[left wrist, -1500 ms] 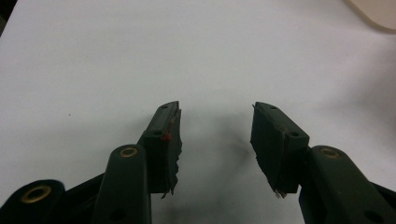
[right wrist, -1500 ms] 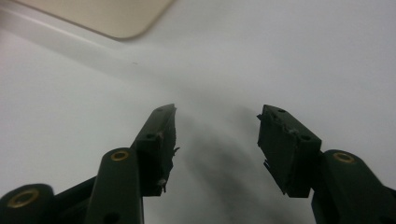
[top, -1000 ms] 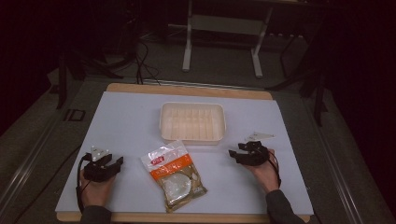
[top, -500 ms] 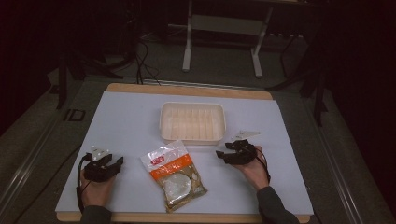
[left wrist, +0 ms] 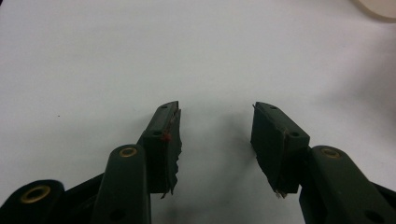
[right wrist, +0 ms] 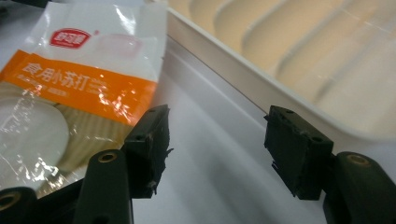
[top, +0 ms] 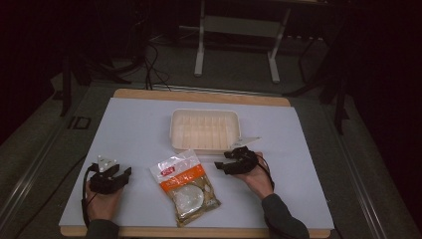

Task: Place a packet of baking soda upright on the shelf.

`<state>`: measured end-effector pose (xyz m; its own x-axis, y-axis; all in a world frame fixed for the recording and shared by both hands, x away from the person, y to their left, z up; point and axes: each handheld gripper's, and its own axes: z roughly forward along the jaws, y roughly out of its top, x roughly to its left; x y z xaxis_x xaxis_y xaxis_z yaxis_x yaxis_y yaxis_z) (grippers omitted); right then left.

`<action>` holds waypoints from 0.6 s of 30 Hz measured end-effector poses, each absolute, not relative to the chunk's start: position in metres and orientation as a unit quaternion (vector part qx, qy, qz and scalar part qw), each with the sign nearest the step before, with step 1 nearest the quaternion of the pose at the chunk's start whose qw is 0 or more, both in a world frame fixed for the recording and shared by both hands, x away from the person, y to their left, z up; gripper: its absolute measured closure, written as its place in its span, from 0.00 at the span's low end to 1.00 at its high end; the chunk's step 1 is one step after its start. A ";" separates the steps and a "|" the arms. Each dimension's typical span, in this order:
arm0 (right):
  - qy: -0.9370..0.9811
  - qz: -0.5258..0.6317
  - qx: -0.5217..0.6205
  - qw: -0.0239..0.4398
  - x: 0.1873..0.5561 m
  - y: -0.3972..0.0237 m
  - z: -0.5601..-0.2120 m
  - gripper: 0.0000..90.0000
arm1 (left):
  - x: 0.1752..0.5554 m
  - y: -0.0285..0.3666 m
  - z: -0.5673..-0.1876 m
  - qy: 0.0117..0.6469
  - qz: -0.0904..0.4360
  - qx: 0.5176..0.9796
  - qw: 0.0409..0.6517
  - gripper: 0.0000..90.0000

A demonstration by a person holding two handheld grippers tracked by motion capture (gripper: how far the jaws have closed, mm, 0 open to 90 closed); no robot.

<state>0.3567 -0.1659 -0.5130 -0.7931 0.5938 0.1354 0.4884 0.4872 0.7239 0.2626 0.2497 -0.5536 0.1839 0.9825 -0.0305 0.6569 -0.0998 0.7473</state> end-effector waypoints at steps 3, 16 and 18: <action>0.863 0.397 0.307 0.057 0.359 -0.157 -0.513 0.43 | 0.263 0.250 -0.554 0.588 0.251 0.697 0.325 0.58; 0.872 0.399 0.284 0.014 0.372 -0.120 -0.518 0.42 | 0.263 0.250 -0.554 0.587 0.251 0.698 0.324 0.58; 0.875 0.396 0.279 0.011 0.375 -0.114 -0.519 0.41 | 0.262 0.249 -0.554 0.587 0.252 0.697 0.324 0.58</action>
